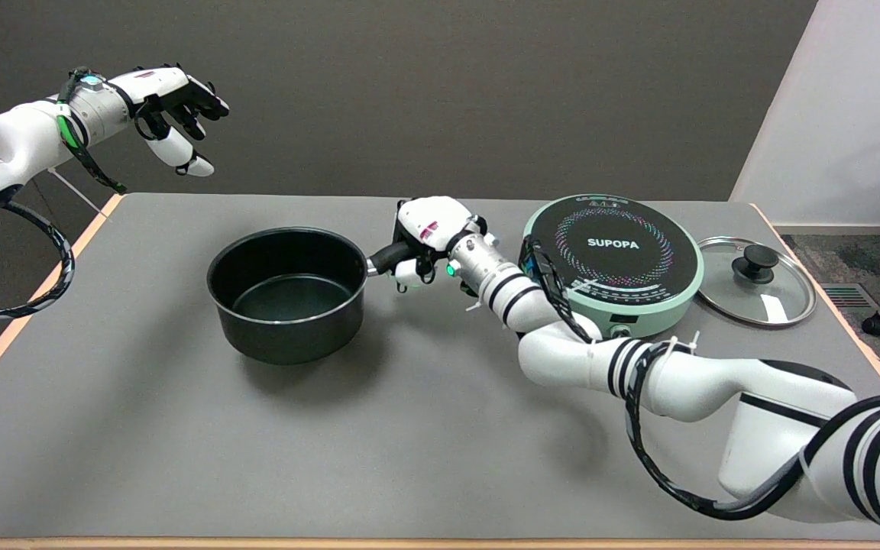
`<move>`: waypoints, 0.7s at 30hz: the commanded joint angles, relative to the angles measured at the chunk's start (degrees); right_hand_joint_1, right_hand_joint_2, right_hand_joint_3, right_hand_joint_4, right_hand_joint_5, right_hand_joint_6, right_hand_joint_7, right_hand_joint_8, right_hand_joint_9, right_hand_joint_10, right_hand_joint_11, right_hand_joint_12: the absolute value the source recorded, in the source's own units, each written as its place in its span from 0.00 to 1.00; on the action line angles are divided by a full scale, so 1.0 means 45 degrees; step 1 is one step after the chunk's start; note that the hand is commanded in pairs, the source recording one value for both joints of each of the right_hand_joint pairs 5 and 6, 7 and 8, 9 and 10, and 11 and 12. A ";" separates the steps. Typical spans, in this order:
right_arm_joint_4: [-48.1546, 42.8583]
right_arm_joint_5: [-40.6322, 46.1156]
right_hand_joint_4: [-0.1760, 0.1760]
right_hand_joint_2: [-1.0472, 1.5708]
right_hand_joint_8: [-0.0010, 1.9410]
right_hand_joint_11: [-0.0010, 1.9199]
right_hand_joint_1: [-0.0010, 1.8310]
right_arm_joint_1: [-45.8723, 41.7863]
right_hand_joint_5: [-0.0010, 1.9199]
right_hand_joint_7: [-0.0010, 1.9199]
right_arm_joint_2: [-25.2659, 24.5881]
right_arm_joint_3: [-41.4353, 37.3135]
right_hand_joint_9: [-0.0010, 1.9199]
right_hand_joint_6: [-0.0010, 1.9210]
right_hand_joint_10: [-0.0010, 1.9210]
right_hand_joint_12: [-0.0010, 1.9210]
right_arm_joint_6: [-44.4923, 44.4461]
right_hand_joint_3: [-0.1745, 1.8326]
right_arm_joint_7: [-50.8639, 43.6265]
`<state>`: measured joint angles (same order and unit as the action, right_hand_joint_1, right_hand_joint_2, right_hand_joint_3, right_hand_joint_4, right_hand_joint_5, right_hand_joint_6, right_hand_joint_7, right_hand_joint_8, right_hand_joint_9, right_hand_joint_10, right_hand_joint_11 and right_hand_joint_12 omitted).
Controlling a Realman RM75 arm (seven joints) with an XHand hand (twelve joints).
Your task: Place the pot onto the table.
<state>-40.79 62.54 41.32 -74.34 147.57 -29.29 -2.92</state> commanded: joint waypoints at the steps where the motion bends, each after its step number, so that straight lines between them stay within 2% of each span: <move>1: 0.0348 -0.1215 0.33 0.90 0.94 0.96 0.49 -0.0499 0.96 0.96 -0.0463 -0.0017 0.96 0.95 0.95 0.95 -0.0960 0.44 -0.0103; 21: 0.0702 -0.1744 0.32 0.88 0.94 0.95 0.49 -0.0759 0.95 0.95 -0.0834 -0.0017 0.95 0.95 0.95 0.95 -0.1014 0.45 -0.0103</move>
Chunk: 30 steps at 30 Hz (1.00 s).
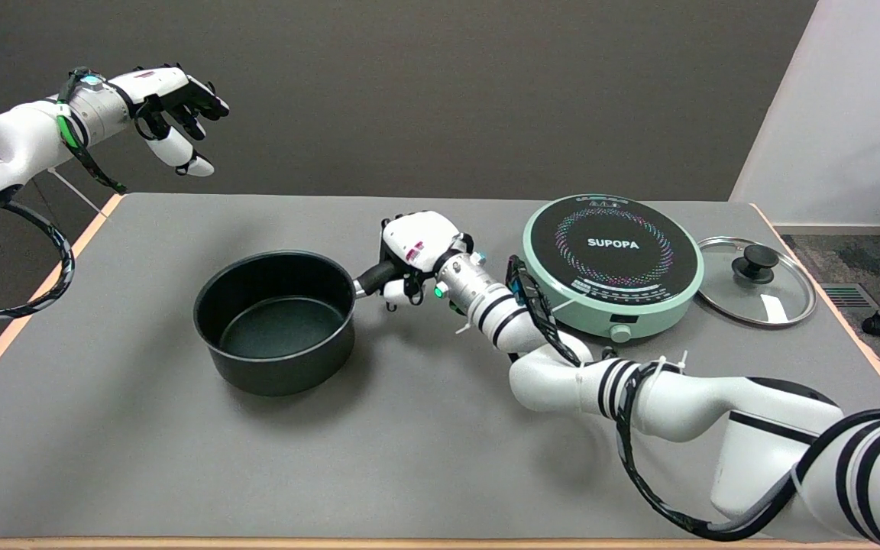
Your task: Place the pot onto the table.
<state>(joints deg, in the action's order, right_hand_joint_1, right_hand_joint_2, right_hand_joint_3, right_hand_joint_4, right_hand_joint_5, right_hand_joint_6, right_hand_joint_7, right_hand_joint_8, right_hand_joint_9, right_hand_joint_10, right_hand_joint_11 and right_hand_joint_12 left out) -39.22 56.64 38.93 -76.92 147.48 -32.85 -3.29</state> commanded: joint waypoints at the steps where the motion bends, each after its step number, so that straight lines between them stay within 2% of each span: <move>1: 0.0359 -0.0432 0.33 0.88 0.95 0.96 0.49 -0.0229 0.96 0.96 -0.0261 0.0001 0.96 0.96 0.96 0.96 -0.0223 0.45 -0.0020; 15: 0.0956 -0.0432 0.38 0.86 0.97 0.99 0.50 -0.0240 0.99 0.99 -0.0456 0.0001 0.99 0.98 0.98 0.98 -0.0442 0.51 -0.0020; 17: 0.0963 -0.0432 0.49 0.85 0.98 0.99 0.50 -0.0222 0.99 0.99 -0.0456 0.0001 0.99 0.99 0.99 0.99 -0.0478 0.53 -0.0020; 19: 0.0987 -0.0432 0.49 0.84 0.97 0.98 0.50 -0.0193 0.98 0.98 -0.0439 0.0001 0.98 0.98 0.98 0.98 -0.0490 0.53 -0.0020; 21: 0.1059 -0.0432 0.45 0.84 0.95 0.96 0.48 -0.0176 0.96 0.96 -0.0439 0.0001 0.96 0.96 0.96 0.96 -0.0490 0.51 -0.0020; 26: 0.1219 -0.0646 0.47 0.88 0.90 0.91 0.43 -0.0176 0.91 0.91 -0.0421 0.0001 0.91 0.91 0.91 0.91 -0.0436 0.40 -0.0020; 28: 0.1266 -0.0945 0.42 0.89 0.83 0.84 0.39 -0.0158 0.84 0.84 -0.0397 -0.0011 0.84 0.83 0.83 0.83 -0.0460 0.36 -0.0033; 30: 0.1278 -0.1251 0.43 0.85 0.77 0.78 0.39 -0.0158 0.78 0.78 -0.0379 -0.0094 0.78 0.78 0.78 0.78 -0.0472 0.40 -0.0224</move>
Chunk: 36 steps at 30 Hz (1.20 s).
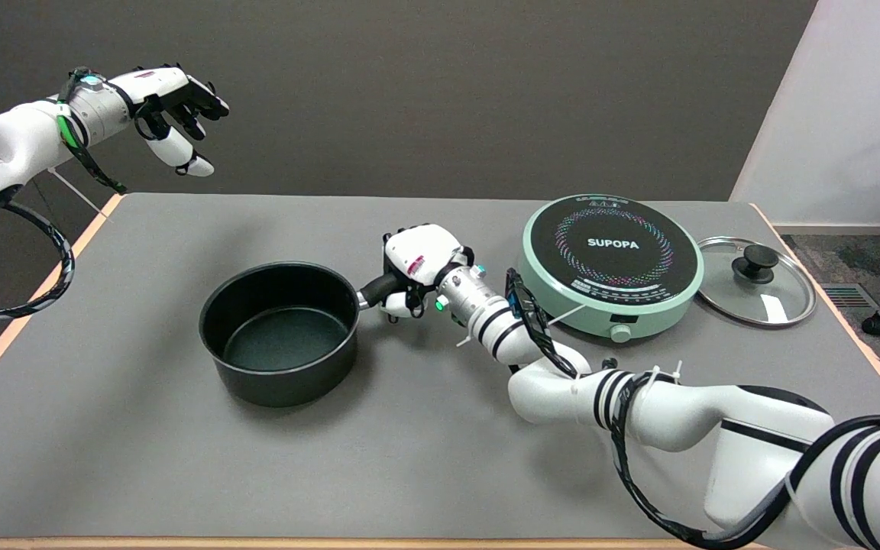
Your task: Place the pot onto the table.
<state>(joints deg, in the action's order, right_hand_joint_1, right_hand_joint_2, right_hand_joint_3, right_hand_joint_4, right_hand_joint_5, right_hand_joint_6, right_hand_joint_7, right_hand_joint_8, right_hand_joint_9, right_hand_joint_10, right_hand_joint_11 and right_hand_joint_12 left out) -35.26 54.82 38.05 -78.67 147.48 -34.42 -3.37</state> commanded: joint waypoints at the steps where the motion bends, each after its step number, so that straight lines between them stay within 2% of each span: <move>1: 0.0399 -0.0899 0.45 0.80 0.74 0.75 0.39 0.0044 0.75 0.75 0.0021 -0.0125 0.75 0.75 0.75 0.75 -0.0116 0.46 -0.0326; 4: 0.0368 -0.0934 0.50 0.53 0.61 0.62 0.47 0.0128 0.62 0.62 0.0045 -0.0159 0.62 0.61 0.61 0.61 -0.0045 0.80 -0.0719; 5: 0.0339 -0.0934 0.49 0.43 0.54 0.55 0.51 0.0181 0.55 0.55 0.0062 -0.0159 0.55 0.55 0.55 0.55 -0.0034 0.86 -0.0765; 6: 0.0321 -0.0934 0.44 0.36 0.47 0.48 0.55 0.0222 0.48 0.48 0.0080 -0.0159 0.48 0.48 0.48 0.48 -0.0027 0.81 -0.0765; 7: 0.0297 -0.0934 0.40 0.35 0.40 0.40 0.59 0.0258 0.40 0.40 0.0104 -0.0159 0.40 0.40 0.40 0.40 -0.0016 0.66 -0.0765; 8: 0.0268 -0.0934 0.39 0.34 0.37 0.37 0.61 0.0316 0.37 0.37 0.0140 -0.0159 0.37 0.37 0.37 0.37 -0.0016 0.59 -0.0765; 9: 0.0244 -0.0934 0.42 0.34 0.36 0.36 0.61 0.0365 0.36 0.36 0.0175 -0.0159 0.36 0.36 0.36 0.36 -0.0016 0.59 -0.0765; 14: 0.0073 -0.0934 0.43 0.25 0.21 0.22 0.62 0.0714 0.22 0.22 0.0382 -0.0159 0.22 0.22 0.22 0.22 0.0020 0.62 -0.0765; 22: -0.0416 -0.0934 0.50 0.23 0.10 0.10 0.63 0.1259 0.10 0.10 0.0912 -0.0604 0.10 0.10 0.10 0.10 0.0026 0.59 -0.0765; 31: -0.2458 -0.0792 0.51 0.20 0.08 0.08 0.64 0.2033 0.08 0.08 0.2648 -0.0970 0.08 0.08 0.08 0.08 0.0914 0.58 -0.1096; 36: -0.3819 -0.0724 0.57 0.17 0.07 0.07 0.63 0.1971 0.07 0.07 0.3803 -0.1601 0.07 0.07 0.07 0.07 0.1227 0.60 -0.0990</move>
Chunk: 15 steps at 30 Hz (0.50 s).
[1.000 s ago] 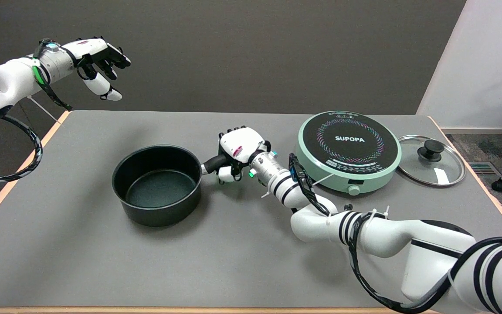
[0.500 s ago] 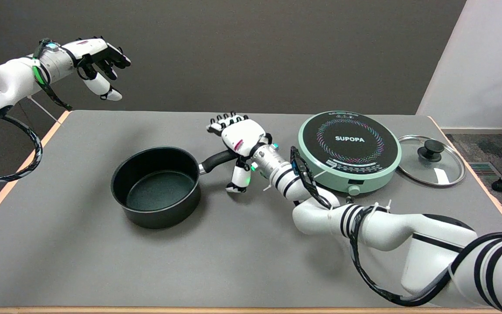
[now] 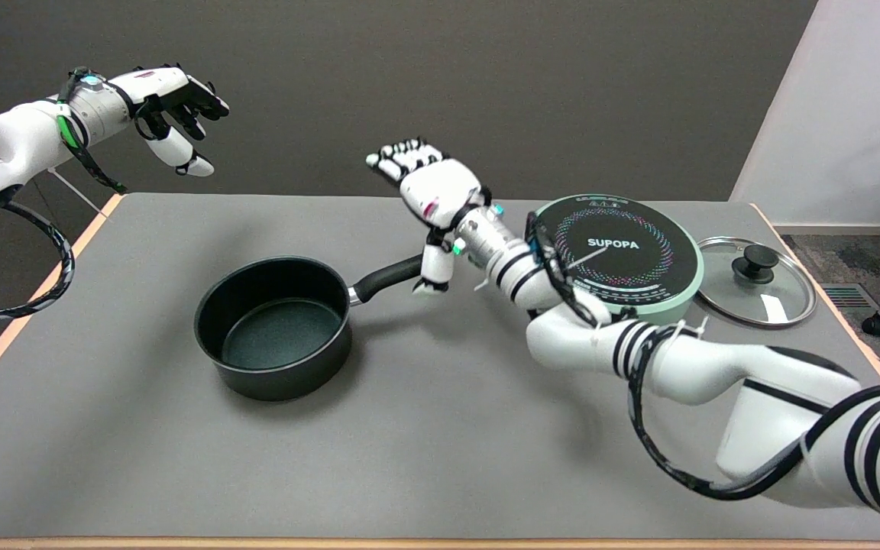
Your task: Place the pot onto the table.
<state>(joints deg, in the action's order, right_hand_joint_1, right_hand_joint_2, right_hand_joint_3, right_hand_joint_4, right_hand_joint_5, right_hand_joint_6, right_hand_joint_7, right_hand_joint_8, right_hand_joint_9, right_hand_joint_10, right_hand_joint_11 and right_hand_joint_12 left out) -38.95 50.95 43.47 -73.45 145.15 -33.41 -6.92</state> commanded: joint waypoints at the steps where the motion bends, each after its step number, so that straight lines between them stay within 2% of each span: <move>1: -0.3362 0.0279 0.57 0.16 0.06 0.06 0.62 0.0668 0.06 0.06 0.2936 -0.1256 0.06 0.06 0.06 0.06 0.1003 0.60 -0.0184; 5: -0.5006 0.1786 0.69 0.14 0.03 0.03 0.61 -0.0031 0.03 0.03 0.4114 -0.1842 0.03 0.03 0.03 0.03 0.0979 0.61 -0.0172; 7: -0.6121 0.2581 0.79 0.12 0.00 0.00 0.62 -0.0473 0.00 0.00 0.4754 -0.2150 0.00 0.00 0.00 0.00 0.0968 0.62 -0.0166; 10: -0.7500 0.2852 0.88 0.11 0.00 0.00 0.61 -0.1122 0.00 0.00 0.5707 -0.2613 0.00 0.00 0.00 0.00 0.0963 0.60 -0.0063; 15: -0.8911 0.3730 0.94 0.09 0.01 0.01 0.61 -0.2738 0.01 0.01 0.6847 -0.4198 0.01 0.01 0.01 0.01 0.1021 0.60 0.2331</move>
<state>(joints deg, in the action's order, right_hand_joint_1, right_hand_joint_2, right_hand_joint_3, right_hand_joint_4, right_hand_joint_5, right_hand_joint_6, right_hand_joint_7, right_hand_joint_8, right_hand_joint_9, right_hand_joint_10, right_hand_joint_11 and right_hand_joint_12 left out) -55.20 55.57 43.62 -60.84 139.75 -30.31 -7.45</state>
